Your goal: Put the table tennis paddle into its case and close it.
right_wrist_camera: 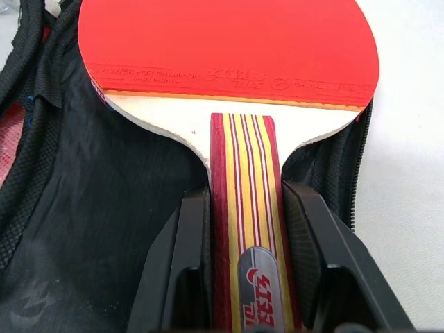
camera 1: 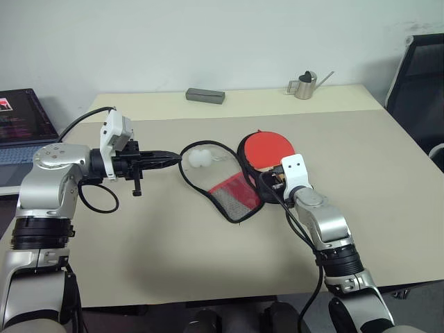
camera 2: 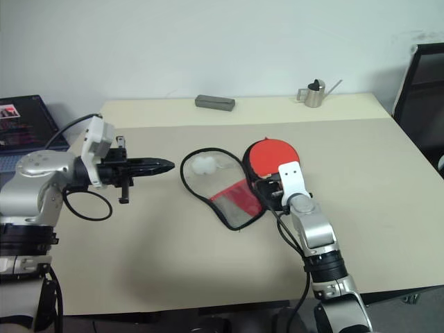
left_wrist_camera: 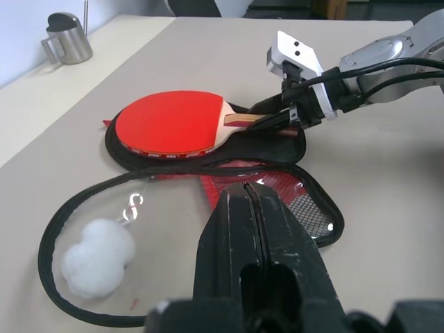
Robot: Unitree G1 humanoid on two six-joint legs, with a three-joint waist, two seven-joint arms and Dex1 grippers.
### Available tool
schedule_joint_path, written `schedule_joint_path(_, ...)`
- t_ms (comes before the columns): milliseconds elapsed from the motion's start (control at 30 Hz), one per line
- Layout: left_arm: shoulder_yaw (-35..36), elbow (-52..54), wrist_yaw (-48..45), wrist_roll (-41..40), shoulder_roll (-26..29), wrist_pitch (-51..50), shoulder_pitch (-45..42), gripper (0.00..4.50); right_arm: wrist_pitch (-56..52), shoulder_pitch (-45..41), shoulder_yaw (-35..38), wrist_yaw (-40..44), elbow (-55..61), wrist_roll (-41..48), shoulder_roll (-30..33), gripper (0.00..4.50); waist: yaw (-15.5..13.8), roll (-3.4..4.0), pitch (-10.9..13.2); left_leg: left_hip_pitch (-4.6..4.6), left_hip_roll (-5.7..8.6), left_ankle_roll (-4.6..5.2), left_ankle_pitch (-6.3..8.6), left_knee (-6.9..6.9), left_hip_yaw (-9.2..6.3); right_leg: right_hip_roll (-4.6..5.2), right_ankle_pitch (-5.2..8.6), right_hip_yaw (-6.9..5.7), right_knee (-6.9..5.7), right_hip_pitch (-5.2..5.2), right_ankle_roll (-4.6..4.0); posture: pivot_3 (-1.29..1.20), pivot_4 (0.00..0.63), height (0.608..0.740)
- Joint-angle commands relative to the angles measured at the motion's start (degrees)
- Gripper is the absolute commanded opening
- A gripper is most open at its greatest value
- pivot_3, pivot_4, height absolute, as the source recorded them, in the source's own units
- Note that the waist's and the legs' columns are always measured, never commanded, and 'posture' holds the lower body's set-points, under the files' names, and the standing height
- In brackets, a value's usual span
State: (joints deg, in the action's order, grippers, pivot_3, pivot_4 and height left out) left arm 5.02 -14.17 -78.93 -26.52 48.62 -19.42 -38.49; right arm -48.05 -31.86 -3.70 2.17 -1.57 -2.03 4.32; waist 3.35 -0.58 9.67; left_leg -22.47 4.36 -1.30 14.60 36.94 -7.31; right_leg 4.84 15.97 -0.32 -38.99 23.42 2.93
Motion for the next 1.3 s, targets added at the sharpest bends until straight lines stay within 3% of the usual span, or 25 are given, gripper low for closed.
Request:
schedule_joint_path(33,1.4,-0.2,-0.2,0.1,0.8,1.2,-0.7,0.00,-0.7,0.2,1.3,-0.9,3.2,1.2,-2.0,1.99,0.0,0.00,0.0,0.00,-0.01,0.00,0.00,0.00,0.00,0.00,0.00,0.00,0.00,0.00,0.00,0.00,0.150,0.740)
schedule_joint_path(267,1.5,-0.9,0.1,0.6,0.6,1.8,-0.8,0.00,-1.9,0.4,1.4,-0.9,5.2,1.2,-2.0,4.30,0.0,0.00,0.0,0.00,0.01,0.00,0.00,0.01,0.00,0.00,0.00,0.01,-0.01,0.00,0.00,0.00,0.150,0.740)
schedule_joint_path(300,1.6,-1.0,0.2,0.7,0.6,2.0,-0.7,0.00,-1.7,0.5,1.5,-0.4,6.8,1.5,-1.6,4.40,0.0,0.00,0.0,0.00,0.01,0.00,0.00,0.01,0.00,0.00,0.00,0.00,-0.01,0.00,0.00,0.00,0.150,0.740)
schedule_joint_path(600,3.7,-2.8,3.6,1.5,0.9,3.0,3.1,0.00,2.7,0.7,6.7,7.3,21.7,9.4,1.2,4.40,0.0,0.00,0.0,0.02,-0.01,0.05,0.03,0.00,-0.01,-0.01,0.00,0.01,-0.01,0.00,0.00,0.00,0.150,0.740)
schedule_joint_path(833,3.0,-3.6,5.0,4.7,1.4,6.3,10.2,0.00,0.5,-0.2,11.2,19.1,21.9,20.0,9.0,4.40,-0.1,-0.01,0.0,0.03,-0.01,0.18,0.10,0.02,-0.02,0.01,0.00,-0.03,0.00,-0.05,0.00,0.00,0.150,0.740)
schedule_joint_path(1000,0.8,-5.8,7.2,9.8,0.6,10.7,14.9,0.00,2.1,0.9,7.9,35.1,23.6,26.3,20.4,4.40,-0.2,-0.01,0.0,0.03,0.00,0.20,0.11,0.02,-0.02,0.03,0.00,-0.06,0.02,-0.08,0.00,0.00,0.150,0.740)
schedule_joint_path(1300,-2.8,-11.2,15.0,14.6,-8.3,15.7,12.3,0.00,6.0,1.3,5.9,35.7,20.8,25.6,22.4,4.40,-0.7,-0.04,0.0,0.03,0.03,0.19,0.11,0.07,-0.07,0.10,-0.02,-0.16,0.00,-0.15,0.00,0.00,0.150,0.740)
